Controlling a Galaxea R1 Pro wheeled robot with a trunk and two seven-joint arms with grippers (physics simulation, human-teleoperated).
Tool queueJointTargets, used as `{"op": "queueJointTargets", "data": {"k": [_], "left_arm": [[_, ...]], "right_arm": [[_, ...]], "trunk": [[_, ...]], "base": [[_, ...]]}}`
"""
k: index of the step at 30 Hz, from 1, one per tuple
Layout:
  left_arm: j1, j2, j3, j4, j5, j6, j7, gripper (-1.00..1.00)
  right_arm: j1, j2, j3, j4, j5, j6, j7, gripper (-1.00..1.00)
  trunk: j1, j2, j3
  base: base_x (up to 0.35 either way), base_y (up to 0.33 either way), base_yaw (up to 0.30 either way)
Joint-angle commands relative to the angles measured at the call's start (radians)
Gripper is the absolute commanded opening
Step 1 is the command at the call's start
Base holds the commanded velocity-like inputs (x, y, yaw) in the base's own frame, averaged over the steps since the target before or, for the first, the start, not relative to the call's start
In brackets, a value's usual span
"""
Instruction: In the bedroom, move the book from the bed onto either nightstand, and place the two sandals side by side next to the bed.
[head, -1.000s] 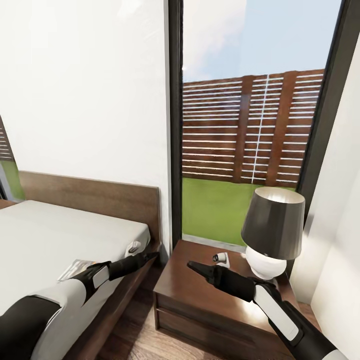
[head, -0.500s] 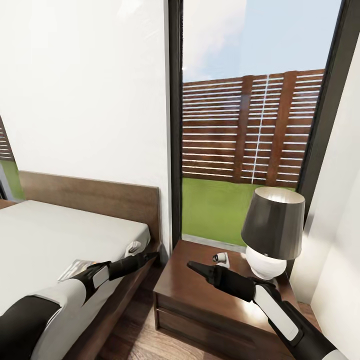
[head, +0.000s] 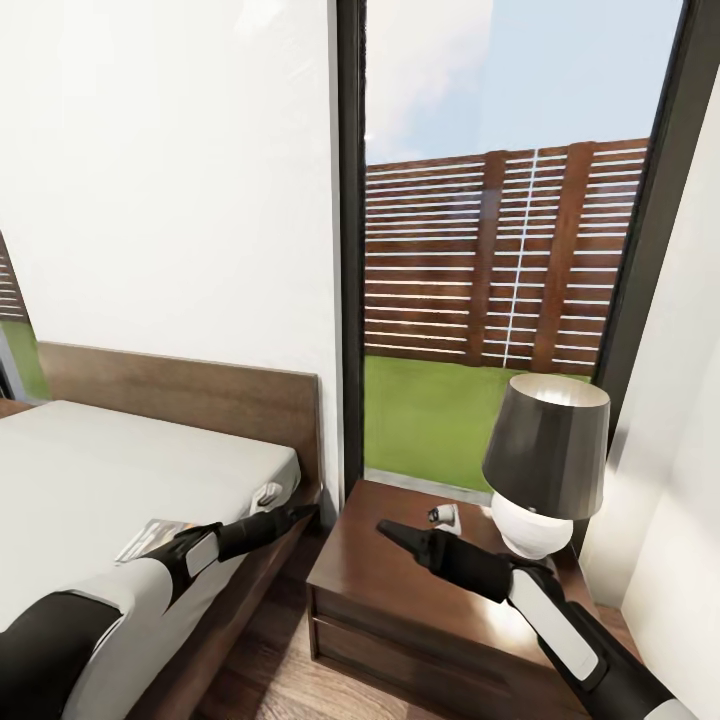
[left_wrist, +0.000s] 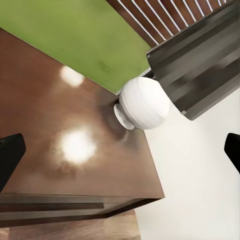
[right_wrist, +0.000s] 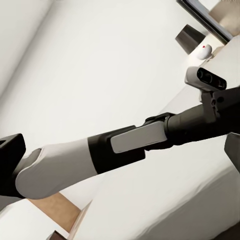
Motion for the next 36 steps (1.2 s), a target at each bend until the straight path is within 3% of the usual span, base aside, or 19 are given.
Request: {"op": "queueJointTargets", "data": {"k": [1, 12, 18, 25, 36], "left_arm": [[0.0, 0.0, -0.007, 0.0, 0.011, 0.01, -0.002, 1.0], [0.007, -0.003, -0.008, 0.0, 0.012, 0.011, 0.027, 1.0], [0.029, -0.032, -0.007, 0.0, 0.011, 0.01, 0.063, 1.0], [0.051, -0.04, -0.007, 0.0, 0.011, 0.012, 0.071, 1.0], [0.173, -0.042, -0.007, 0.0, 0.011, 0.01, 0.044, 1.0]], "right_arm": [[-0.001, -0.001, -0.001, 0.0, -0.01, 0.007, -0.002, 1.0], [-0.001, -0.004, -0.033, 0.0, -0.009, 0.008, -0.004, 1.0], [-0.001, -0.004, -0.037, 0.001, -0.009, 0.009, -0.009, 1.0], [-0.001, -0.003, -0.038, 0.006, -0.009, 0.007, -0.011, 1.0], [-0.001, -0.003, -0.039, 0.024, -0.005, 0.007, -0.011, 1.0]], "trunk": [[0.0, -0.001, -0.001], [0.0, -0.001, -0.001], [0.0, -0.001, -0.001], [0.0, -0.001, -0.001], [0.0, -0.001, -0.001]], "base": [[0.0, 0.0, 0.0], [0.0, 0.0, 0.0], [0.0, 0.0, 0.0], [0.0, 0.0, 0.0], [0.0, 0.0, 0.0]]}}
